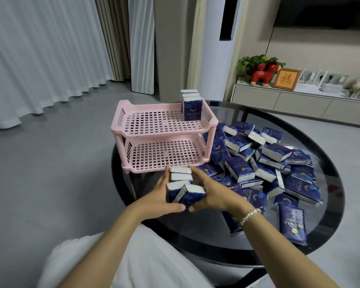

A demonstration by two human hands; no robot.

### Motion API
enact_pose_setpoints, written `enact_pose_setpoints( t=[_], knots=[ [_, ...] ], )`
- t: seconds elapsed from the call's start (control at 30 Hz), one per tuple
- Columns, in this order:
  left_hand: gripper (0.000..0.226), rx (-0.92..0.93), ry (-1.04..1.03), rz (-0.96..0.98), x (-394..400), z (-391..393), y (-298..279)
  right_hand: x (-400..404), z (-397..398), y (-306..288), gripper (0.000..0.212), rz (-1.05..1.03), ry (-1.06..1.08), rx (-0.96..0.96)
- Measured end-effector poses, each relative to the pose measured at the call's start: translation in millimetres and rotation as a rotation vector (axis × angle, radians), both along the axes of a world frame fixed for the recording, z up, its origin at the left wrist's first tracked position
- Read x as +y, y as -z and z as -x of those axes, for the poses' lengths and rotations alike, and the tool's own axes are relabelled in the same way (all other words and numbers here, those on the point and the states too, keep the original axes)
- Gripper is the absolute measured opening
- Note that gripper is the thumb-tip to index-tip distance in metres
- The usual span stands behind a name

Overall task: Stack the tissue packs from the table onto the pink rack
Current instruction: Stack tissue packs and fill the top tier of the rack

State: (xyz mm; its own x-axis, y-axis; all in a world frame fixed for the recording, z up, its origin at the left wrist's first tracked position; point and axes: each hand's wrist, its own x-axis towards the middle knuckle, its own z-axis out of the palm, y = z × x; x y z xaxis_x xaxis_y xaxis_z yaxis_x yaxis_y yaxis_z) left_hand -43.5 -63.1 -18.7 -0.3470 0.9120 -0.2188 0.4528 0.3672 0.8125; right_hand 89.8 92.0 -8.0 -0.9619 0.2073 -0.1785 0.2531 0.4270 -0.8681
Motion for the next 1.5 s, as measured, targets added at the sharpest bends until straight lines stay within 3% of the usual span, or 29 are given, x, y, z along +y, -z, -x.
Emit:
enact_pose_setpoints(
  t=[0.2,0.53,0.8,1.0,1.27,1.5],
  knots=[
    [0.13,0.028,-0.012,0.093,-8.3,0.8,4.2,-0.2,0.6,6.6,0.113,-0.072,-0.035,-0.001],
    [0.118,-0.025,-0.012,0.122,-9.9,2.3,-0.3,14.5,7.3,3.5,0.106,-0.025,-0.101,-0.065],
    [0.113,0.1,0.01,0.029,-10.4,0.9,1.3,16.4,10.2,18.0,0.092,0.13,-0.113,-0.002],
    [0.11,0.1,-0.123,-0.079,-8.7,-1.2,-0.5,14.2,12.5,21.4,0.09,0.139,-0.063,0.041],
    [0.098,0.012,-0.16,-0.265,-1.0,-2.2,-43.1,19.4,-7.9,-49.5,0.063,0.15,-0.113,0.192],
    [0.092,0.14,-0.128,-0.401,28.6,1.6,-112.4,38.9,-16.2,-115.7,0.046,0.086,-0.091,0.313]
  ],
)
